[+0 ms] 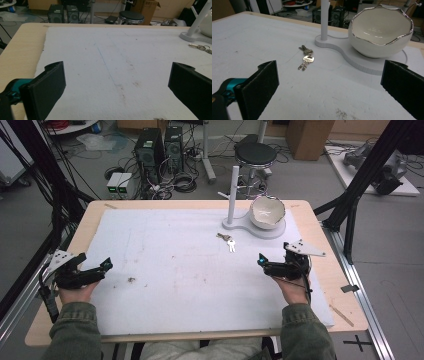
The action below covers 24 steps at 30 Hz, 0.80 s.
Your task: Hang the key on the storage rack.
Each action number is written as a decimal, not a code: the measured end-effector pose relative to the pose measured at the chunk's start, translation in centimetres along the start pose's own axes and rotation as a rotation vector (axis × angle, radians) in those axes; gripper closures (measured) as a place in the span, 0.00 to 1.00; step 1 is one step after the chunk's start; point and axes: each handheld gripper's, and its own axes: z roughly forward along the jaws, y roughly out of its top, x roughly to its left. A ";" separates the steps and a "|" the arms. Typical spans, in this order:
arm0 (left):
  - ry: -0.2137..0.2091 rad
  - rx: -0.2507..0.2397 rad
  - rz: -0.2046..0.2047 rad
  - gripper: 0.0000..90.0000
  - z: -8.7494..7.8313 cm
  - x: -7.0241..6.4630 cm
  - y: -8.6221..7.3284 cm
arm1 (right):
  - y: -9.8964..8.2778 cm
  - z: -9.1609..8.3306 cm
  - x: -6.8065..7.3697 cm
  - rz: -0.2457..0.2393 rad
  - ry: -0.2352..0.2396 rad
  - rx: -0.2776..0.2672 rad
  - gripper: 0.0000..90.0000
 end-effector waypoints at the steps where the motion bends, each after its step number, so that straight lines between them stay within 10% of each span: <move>1: 0.003 0.001 0.001 0.02 0.0 0.0 0.0 | 0.2 0.3 0.1 -0.002 0.009 0.005 0.01; 24: 0.002 0.011 0.002 0.02 0.2 0.0 -0.1 | 2.0 4.5 1.5 -0.043 0.086 0.090 0.01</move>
